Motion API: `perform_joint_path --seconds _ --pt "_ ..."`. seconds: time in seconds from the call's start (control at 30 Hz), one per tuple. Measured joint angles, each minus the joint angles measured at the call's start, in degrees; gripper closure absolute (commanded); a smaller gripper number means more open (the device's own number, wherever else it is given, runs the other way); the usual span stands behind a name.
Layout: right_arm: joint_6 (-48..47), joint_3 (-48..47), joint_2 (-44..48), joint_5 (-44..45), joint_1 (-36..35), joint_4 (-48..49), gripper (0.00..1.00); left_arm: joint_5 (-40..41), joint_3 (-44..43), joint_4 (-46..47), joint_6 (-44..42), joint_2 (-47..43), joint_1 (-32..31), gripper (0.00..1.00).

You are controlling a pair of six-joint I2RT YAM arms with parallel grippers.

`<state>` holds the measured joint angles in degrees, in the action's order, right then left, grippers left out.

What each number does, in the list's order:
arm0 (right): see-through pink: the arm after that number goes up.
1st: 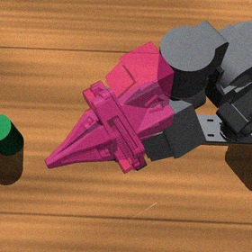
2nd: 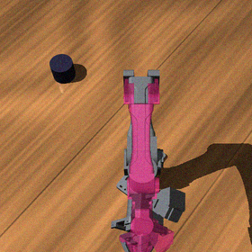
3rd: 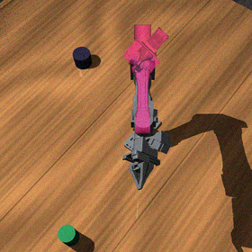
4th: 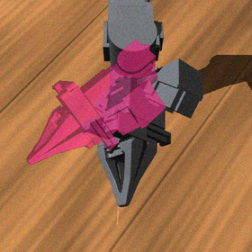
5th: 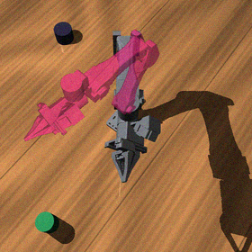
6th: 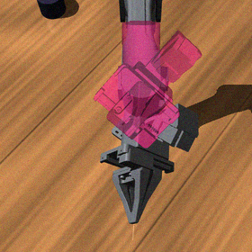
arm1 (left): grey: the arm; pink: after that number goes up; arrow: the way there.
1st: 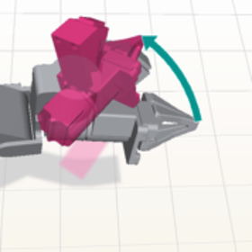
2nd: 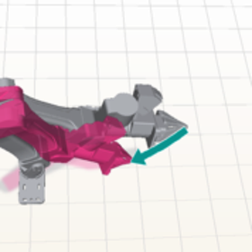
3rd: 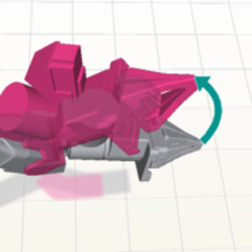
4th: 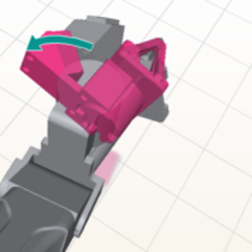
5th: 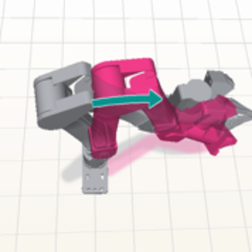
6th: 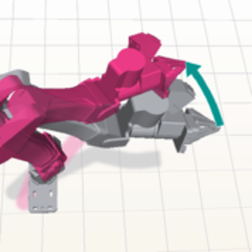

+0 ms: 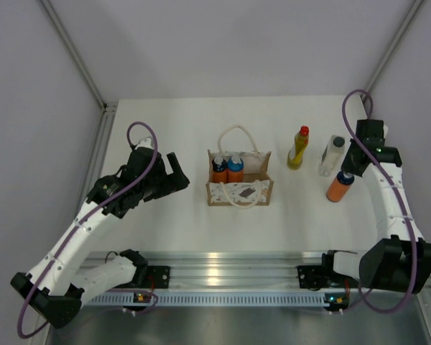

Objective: Take the personal care products out of the canvas bag

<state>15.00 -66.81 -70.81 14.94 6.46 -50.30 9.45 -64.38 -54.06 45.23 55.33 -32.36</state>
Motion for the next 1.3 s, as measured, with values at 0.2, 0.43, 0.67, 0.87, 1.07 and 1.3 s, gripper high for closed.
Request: perform_joint_path --seconds 0.2,0.43,0.67,0.87,1.07,1.3 --pt "0.0 2.0 1.3 -0.7 0.7 3.2 0.61 0.0 0.0 0.0 -0.4 0.0 0.0 0.01" --pt "-0.3 1.9 2.5 -2.7 0.7 4.2 0.42 -0.1 0.0 0.0 -0.4 0.0 0.0 0.01" --pt "-1.5 -4.7 3.9 -6.5 -2.0 3.6 0.44 -2.1 0.0 0.1 -0.4 0.0 0.0 0.01" --pt "-1.4 -10.6 5.3 -9.2 -23.0 4.0 0.49 -2.6 0.0 0.4 -0.3 0.0 0.0 0.01" --pt "0.6 -15.1 -1.0 -7.3 -40.4 4.0 0.52 -2.5 0.0 0.5 -0.1 0.1 0.0 0.02" --pt "0.2 -22.3 -15.2 -6.5 -47.8 4.3 0.56 -2.4 0.1 0.5 -0.1 0.0 0.0 0.01"
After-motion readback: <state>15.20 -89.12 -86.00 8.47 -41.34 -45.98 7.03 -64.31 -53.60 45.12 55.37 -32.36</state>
